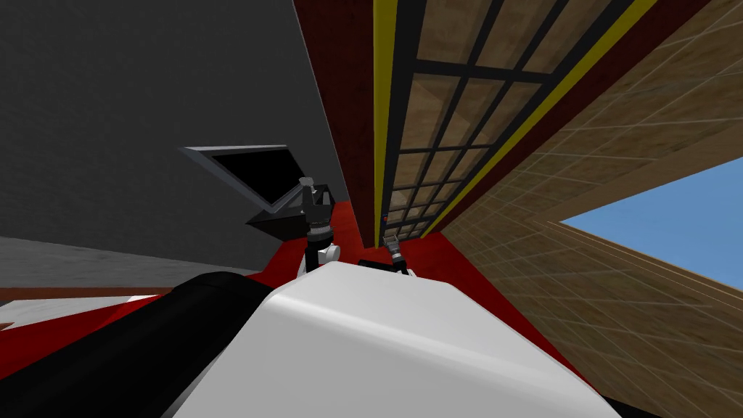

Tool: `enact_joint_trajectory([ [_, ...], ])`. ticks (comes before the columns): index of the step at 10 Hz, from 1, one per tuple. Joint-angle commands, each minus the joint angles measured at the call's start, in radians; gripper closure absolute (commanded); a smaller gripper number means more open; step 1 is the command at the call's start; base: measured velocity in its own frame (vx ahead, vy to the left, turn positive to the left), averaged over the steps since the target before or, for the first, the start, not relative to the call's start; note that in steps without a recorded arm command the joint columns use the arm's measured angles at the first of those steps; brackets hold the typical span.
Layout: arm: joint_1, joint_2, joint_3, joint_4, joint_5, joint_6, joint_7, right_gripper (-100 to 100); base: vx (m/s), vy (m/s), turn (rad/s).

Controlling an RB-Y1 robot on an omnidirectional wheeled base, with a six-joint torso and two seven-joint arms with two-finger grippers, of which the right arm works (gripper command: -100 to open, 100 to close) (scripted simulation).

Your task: Pull the door open

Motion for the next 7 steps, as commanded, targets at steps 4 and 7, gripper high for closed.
enact_joint_trajectory([
  [4,-0.013,0.000,-0.005,0.043,0.003,-0.011,0.030,-100,0.082,-0.034,0.020],
  [7,-0.013,-0.030,-0.038,0.050,0.009,-0.020,0.008,-100,-0.206,0.081,0.132],
])
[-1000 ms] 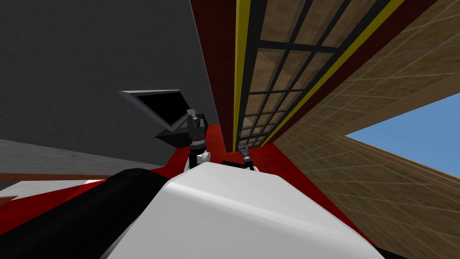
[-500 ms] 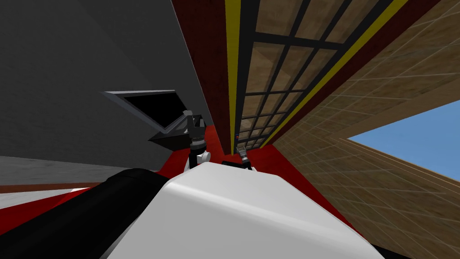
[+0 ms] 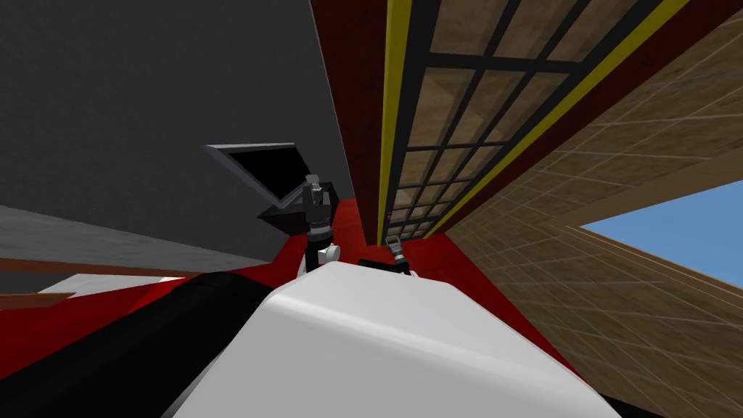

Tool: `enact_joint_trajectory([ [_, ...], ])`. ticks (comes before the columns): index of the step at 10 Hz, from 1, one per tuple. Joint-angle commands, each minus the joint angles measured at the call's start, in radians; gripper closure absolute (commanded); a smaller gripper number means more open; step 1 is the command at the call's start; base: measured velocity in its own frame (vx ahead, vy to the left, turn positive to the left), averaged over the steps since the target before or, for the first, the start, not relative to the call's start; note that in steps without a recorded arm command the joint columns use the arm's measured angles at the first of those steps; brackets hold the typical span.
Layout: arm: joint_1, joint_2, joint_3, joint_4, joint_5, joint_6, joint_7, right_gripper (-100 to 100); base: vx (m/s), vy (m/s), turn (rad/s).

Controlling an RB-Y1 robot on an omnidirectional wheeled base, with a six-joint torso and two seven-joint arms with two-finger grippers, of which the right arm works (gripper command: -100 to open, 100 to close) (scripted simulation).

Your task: Pull the door open

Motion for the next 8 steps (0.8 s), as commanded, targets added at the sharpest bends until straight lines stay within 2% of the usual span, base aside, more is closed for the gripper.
enact_joint_trajectory([
  [1,0.001,-0.022,-0.031,-0.001,0.007,-0.002,-0.022,-100,-0.226,0.114,0.241],
  [4,0.000,-0.057,-0.088,0.011,0.017,-0.016,-0.060,-100,-0.128,0.111,0.163],
  [8,0.000,-0.096,-0.172,0.027,0.033,-0.038,-0.116,-100,-0.021,0.073,0.154],
])
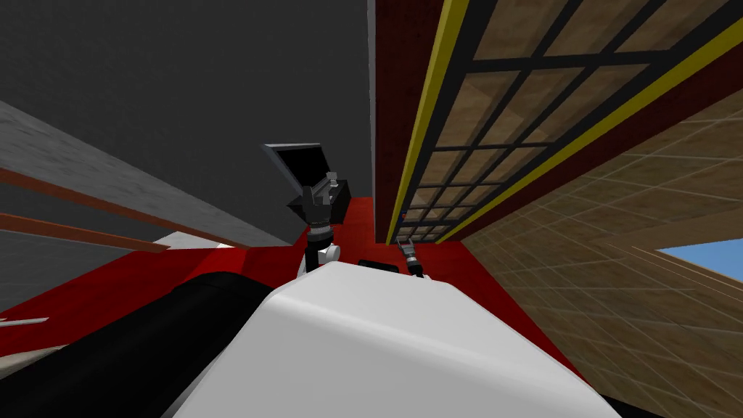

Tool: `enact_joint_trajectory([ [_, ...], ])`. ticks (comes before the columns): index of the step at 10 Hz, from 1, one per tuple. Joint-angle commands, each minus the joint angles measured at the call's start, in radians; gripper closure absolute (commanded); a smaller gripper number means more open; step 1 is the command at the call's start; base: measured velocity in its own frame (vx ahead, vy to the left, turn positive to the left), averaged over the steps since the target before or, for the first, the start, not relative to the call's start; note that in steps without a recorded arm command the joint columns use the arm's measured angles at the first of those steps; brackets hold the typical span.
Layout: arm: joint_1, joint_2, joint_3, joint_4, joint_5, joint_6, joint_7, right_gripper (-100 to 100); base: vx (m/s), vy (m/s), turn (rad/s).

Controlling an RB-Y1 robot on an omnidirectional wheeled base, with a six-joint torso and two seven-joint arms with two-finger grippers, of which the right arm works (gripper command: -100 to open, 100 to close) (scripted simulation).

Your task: Pull the door open

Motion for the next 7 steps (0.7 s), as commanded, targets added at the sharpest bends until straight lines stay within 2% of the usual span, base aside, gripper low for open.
enact_joint_trajectory([
  [1,-0.004,-0.015,-0.033,0.011,0.005,-0.008,-0.025,-100,0.025,0.065,0.141],
  [4,-0.005,-0.033,-0.085,0.021,0.015,-0.022,-0.059,-100,0.049,0.048,0.119],
  [7,-0.005,-0.053,-0.151,0.032,0.028,-0.040,-0.102,-100,0.098,0.037,0.136],
])
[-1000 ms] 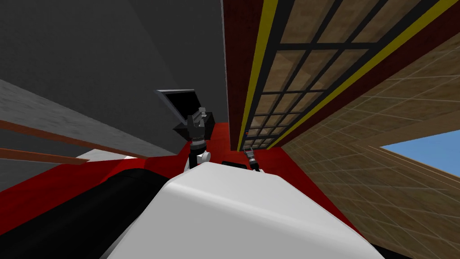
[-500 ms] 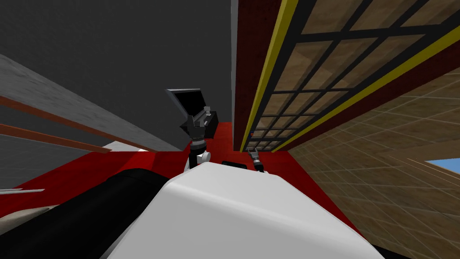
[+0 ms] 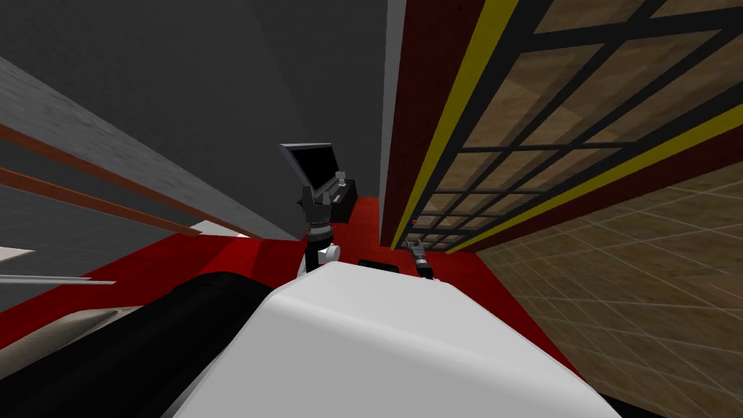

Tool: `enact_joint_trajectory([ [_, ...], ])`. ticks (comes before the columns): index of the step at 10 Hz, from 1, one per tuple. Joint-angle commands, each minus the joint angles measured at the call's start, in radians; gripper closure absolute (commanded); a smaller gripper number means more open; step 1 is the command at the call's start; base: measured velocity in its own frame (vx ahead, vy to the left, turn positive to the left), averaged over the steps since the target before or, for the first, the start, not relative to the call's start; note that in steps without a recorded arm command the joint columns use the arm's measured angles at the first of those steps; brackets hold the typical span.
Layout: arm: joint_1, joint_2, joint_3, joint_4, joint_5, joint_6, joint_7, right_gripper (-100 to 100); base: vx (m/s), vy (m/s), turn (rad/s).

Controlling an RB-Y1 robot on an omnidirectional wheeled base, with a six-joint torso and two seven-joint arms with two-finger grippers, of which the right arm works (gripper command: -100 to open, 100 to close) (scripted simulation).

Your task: Pull the door open

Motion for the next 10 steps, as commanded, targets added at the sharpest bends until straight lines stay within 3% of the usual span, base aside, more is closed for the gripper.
enact_joint_trajectory([
  [1,0.002,-0.009,-0.028,-0.003,0.006,-0.003,-0.023,-100,0.154,0.014,0.094],
  [5,0.002,-0.025,-0.091,0.008,0.019,-0.021,-0.063,-100,0.170,-0.012,0.088],
  [10,0.002,-0.033,-0.130,0.014,0.027,-0.031,-0.088,-100,0.209,-0.044,0.034],
])
